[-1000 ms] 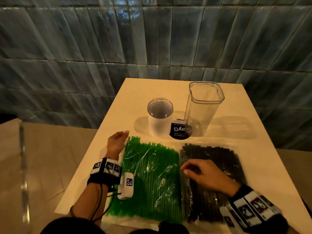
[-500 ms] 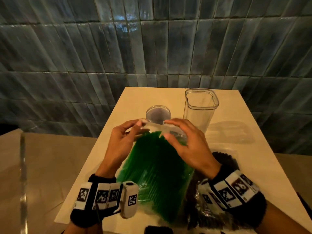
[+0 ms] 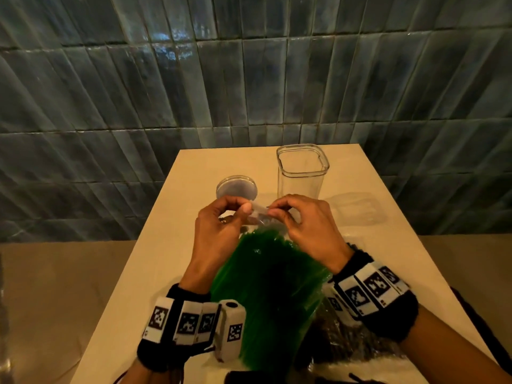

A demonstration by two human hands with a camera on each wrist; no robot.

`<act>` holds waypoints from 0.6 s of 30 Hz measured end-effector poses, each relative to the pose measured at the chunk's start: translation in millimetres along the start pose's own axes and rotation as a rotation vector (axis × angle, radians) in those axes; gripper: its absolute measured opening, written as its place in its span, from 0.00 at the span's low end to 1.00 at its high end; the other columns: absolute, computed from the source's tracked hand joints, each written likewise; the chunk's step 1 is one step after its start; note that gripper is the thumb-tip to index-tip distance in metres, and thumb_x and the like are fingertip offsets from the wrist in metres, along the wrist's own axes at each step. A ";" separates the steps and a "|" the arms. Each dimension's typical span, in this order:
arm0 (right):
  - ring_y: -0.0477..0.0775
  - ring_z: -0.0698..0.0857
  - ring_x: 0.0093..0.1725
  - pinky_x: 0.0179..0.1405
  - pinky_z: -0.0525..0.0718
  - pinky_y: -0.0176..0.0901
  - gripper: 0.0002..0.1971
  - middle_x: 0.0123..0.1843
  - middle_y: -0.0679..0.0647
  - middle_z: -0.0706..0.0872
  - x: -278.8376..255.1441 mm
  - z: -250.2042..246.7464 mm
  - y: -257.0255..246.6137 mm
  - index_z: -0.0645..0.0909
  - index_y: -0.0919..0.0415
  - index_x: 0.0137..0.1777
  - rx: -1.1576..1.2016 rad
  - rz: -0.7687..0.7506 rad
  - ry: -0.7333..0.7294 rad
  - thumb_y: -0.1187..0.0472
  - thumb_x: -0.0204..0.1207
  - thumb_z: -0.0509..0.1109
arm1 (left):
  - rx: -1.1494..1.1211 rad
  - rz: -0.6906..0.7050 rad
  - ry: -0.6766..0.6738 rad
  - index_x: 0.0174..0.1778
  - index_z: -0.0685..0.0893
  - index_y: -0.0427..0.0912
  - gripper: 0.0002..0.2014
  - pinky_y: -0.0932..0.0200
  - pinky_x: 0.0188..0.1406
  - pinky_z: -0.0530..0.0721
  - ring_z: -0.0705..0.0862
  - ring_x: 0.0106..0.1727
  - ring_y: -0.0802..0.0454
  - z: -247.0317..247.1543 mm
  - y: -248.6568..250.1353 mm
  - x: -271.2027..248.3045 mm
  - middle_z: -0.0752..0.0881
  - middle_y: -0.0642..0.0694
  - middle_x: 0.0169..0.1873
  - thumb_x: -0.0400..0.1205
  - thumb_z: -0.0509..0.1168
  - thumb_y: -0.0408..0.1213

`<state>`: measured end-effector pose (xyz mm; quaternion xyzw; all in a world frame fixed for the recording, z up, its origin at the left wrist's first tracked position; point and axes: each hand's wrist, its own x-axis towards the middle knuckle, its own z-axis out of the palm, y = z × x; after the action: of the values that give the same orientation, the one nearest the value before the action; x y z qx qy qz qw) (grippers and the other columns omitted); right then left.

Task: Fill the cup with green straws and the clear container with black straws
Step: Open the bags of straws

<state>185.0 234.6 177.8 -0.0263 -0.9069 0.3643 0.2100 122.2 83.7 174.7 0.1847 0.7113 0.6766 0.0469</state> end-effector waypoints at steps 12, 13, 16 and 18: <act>0.42 0.83 0.44 0.45 0.73 0.17 0.03 0.45 0.45 0.88 -66.1 -51.9 83.5 0.86 0.55 0.47 -0.171 0.224 -0.076 0.62 0.76 0.71 | -0.015 -0.060 0.101 0.40 0.81 0.45 0.07 0.62 0.27 0.85 0.88 0.31 0.57 -17.7 5.1 34.7 0.85 0.45 0.41 0.83 0.63 0.31; 0.40 0.83 0.45 0.47 0.74 0.18 0.04 0.45 0.44 0.88 -72.5 -53.9 86.5 0.86 0.53 0.48 -0.169 0.256 -0.126 0.61 0.76 0.71 | 0.006 -0.067 0.081 0.40 0.81 0.44 0.06 0.63 0.26 0.85 0.88 0.31 0.57 -14.5 3.6 36.3 0.85 0.45 0.40 0.83 0.63 0.31; 0.39 0.84 0.52 0.56 0.78 0.26 0.08 0.50 0.40 0.86 -83.6 -55.5 84.5 0.84 0.47 0.53 -0.067 0.355 -0.293 0.59 0.76 0.71 | 0.068 -0.079 -0.041 0.41 0.82 0.44 0.06 0.64 0.26 0.84 0.87 0.30 0.57 3.0 0.9 37.5 0.86 0.45 0.39 0.82 0.63 0.30; 0.36 0.83 0.57 0.58 0.77 0.24 0.15 0.55 0.38 0.85 -83.3 -51.1 78.4 0.81 0.46 0.62 0.049 0.373 -0.325 0.55 0.76 0.71 | 0.109 -0.081 -0.193 0.42 0.81 0.44 0.06 0.63 0.28 0.84 0.87 0.33 0.53 20.3 -0.7 35.8 0.85 0.43 0.39 0.82 0.63 0.29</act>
<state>273.1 308.6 128.0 -0.1292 -0.8991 0.4182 -0.0088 95.3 114.6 178.9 0.2223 0.7461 0.6136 0.1322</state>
